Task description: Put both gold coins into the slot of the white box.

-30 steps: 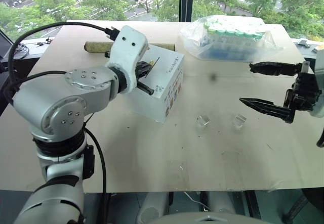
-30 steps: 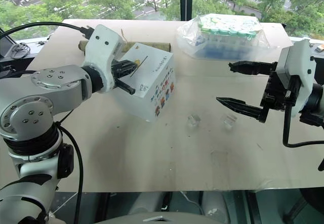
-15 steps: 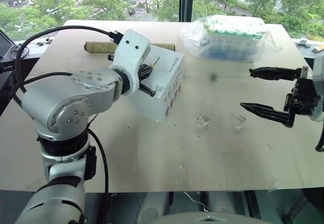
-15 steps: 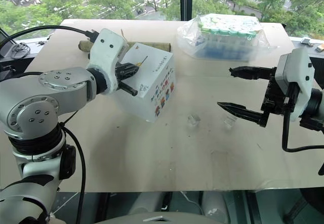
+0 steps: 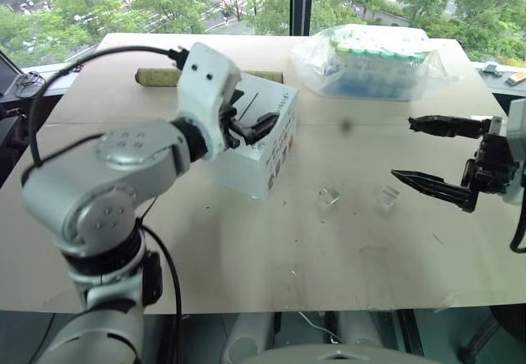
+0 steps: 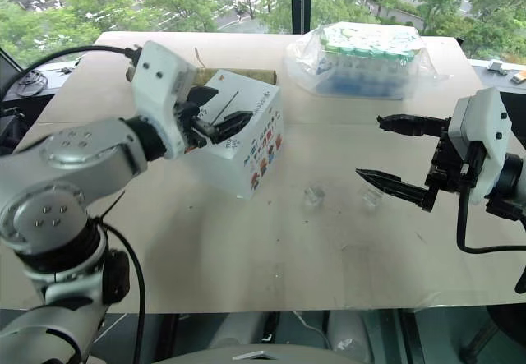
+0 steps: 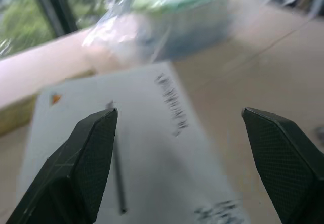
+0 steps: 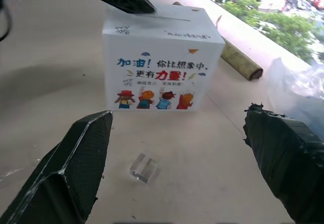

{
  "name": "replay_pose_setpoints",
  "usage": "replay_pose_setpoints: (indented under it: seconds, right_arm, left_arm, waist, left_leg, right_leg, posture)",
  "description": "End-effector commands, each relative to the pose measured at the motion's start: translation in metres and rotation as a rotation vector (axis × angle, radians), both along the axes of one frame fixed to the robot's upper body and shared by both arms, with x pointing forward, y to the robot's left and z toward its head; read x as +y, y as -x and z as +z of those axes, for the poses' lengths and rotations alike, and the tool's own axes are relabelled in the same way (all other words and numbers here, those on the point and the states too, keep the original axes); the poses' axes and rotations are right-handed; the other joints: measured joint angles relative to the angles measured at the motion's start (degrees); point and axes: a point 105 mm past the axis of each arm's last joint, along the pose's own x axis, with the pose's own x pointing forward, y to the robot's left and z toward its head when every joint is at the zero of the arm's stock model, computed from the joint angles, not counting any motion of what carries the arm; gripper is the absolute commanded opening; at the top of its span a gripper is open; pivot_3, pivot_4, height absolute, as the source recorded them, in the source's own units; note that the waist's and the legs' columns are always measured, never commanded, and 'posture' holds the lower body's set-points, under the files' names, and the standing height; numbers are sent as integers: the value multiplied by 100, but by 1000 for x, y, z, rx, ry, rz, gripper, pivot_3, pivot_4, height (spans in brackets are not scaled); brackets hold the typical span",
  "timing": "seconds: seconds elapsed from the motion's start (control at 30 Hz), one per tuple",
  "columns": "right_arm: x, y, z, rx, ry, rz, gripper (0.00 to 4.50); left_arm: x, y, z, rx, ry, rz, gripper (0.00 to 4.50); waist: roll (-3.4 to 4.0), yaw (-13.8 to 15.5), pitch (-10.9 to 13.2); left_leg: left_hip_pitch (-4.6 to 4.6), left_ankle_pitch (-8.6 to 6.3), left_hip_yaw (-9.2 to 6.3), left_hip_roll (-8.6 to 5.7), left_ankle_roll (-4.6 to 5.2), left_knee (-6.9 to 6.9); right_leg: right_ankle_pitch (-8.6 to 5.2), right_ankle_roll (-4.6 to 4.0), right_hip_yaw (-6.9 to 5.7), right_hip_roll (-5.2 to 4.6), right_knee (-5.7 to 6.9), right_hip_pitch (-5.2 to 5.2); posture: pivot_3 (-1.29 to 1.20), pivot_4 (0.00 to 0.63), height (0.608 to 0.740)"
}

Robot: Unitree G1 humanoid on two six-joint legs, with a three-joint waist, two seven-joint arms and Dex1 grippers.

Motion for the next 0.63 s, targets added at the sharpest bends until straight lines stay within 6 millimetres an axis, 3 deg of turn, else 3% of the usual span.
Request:
replay_pose_setpoints:
  seconds: [0.03, 0.13, 0.23, 0.33, 0.5, 0.63]
  right_arm:
    - [-4, 8, 0, -36, -16, -63, 4500]
    - [-18, 17, -20, 11, -19, -161, 4500]
    - [-42, 32, -46, 78, 5, -292, 4500]
    - [-58, 46, -58, 96, 37, -377, 4500]
    - [-69, 62, -72, 126, 85, -405, 4500]
    - [-73, 66, -74, 123, 94, -406, 4500]
  left_arm:
    - [-4, 27, 2, -24, 56, -245, 3993]
    - [0, 49, -18, 68, 44, -413, 3993]
    - [26, 49, -49, 134, 48, -313, 3993]
    - [48, 56, -75, 179, 23, -255, 3993]
    - [74, 64, -100, 219, -14, -199, 3993]
    - [86, 62, -105, 209, -6, -160, 3993]
  waist:
    - [1, 9, -1]
    - [3, 11, -2]
    - [6, 28, -9]
    - [20, 13, -16]
    - [26, 9, -23]
    - [29, 18, -28]
  left_leg:
    - [0, 0, -1, 0, 0, 1]
    - [8, 0, -2, 0, 0, -3]
    - [8, -1, -2, -1, 2, 1]
    - [22, -2, 8, 0, 3, -13]
    - [44, -9, 19, 12, 16, -10]
    - [49, -16, 14, 13, 28, -9]
  right_leg:
    - [0, 0, -1, 1, 0, 1]
    - [0, -1, -1, 4, 1, 8]
    - [0, 0, 0, 4, -1, 13]
    - [0, 0, 11, 6, -7, 20]
    - [2, -5, 32, 9, -5, 30]
    - [2, -5, 42, 8, -7, 37]
  posture:
    - [0, 150, 740]
    - [0, 150, 740]
    - [0, 150, 740]
    - [0, 150, 740]
    - [0, 150, 740]
    - [0, 150, 740]
